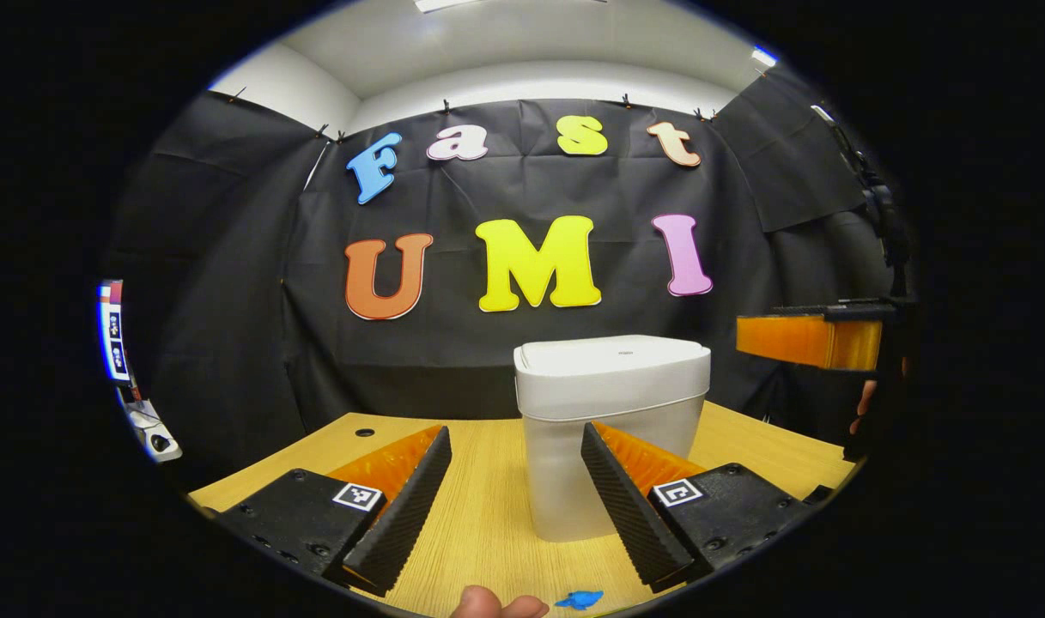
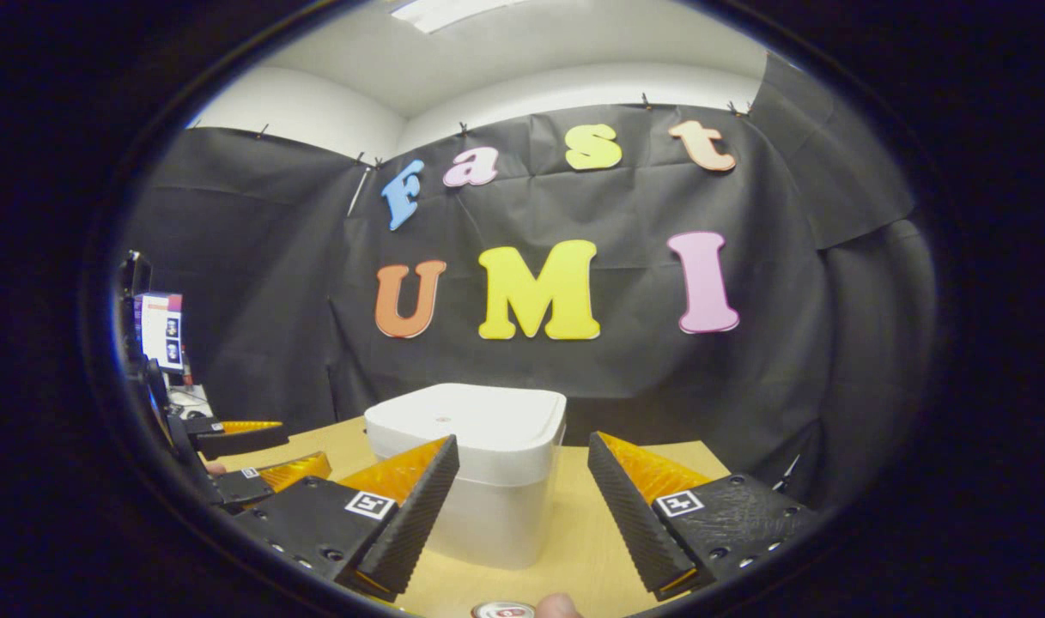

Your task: Press the lid of the desktop garbage bin to open it, pick up the crumpled paper on the desktop and throw it into the bin, then pick up the pop can on the desktop and drop it into the bin, and finally close the garbage bin lid.

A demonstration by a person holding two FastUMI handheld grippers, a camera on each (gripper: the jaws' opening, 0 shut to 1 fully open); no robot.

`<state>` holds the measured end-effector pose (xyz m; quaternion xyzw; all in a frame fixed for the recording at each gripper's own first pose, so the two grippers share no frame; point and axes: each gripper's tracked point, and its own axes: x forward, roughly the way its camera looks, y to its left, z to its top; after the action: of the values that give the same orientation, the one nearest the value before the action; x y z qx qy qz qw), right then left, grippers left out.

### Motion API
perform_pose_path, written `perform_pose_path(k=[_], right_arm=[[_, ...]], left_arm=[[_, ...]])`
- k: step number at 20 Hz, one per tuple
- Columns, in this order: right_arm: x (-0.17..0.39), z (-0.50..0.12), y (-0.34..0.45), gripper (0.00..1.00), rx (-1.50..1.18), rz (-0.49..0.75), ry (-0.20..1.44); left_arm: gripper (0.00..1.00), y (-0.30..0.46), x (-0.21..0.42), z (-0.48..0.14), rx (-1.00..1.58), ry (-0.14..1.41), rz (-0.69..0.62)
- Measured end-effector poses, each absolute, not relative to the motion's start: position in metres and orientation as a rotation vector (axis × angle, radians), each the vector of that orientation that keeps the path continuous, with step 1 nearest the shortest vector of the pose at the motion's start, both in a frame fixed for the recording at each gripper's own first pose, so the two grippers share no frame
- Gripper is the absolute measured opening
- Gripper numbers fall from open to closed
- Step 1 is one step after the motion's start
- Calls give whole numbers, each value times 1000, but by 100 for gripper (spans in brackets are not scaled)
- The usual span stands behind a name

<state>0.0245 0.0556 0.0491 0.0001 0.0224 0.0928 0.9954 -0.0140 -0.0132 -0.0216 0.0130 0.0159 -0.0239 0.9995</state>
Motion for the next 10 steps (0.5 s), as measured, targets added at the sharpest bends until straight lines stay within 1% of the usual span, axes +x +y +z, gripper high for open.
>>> perform_pose_path(k=[2, 3, 5, 8, 9, 10], right_arm=[[36, 59, 65, 94, 2, 214, 53], [44, 62, 68, 92, 8, 221, 56], [57, 67, 78, 78, 16, 243, 69], [74, 71, 92, 75, -27, 263, 104], [77, 72, 100, 63, -32, 284, 110], [81, 71, 104, 63, -28, 291, 123]], left_arm=[[98, -6, -14, -21, 12, 33, -33], [98, -3, -14, -22, 4, 36, -26], [99, 0, -16, -21, -7, 35, -15], [98, 4, -18, -20, -1, 30, -5], [98, 4, -18, -20, 1, 29, -2], [98, 5, -18, -23, -2, 32, 0]])
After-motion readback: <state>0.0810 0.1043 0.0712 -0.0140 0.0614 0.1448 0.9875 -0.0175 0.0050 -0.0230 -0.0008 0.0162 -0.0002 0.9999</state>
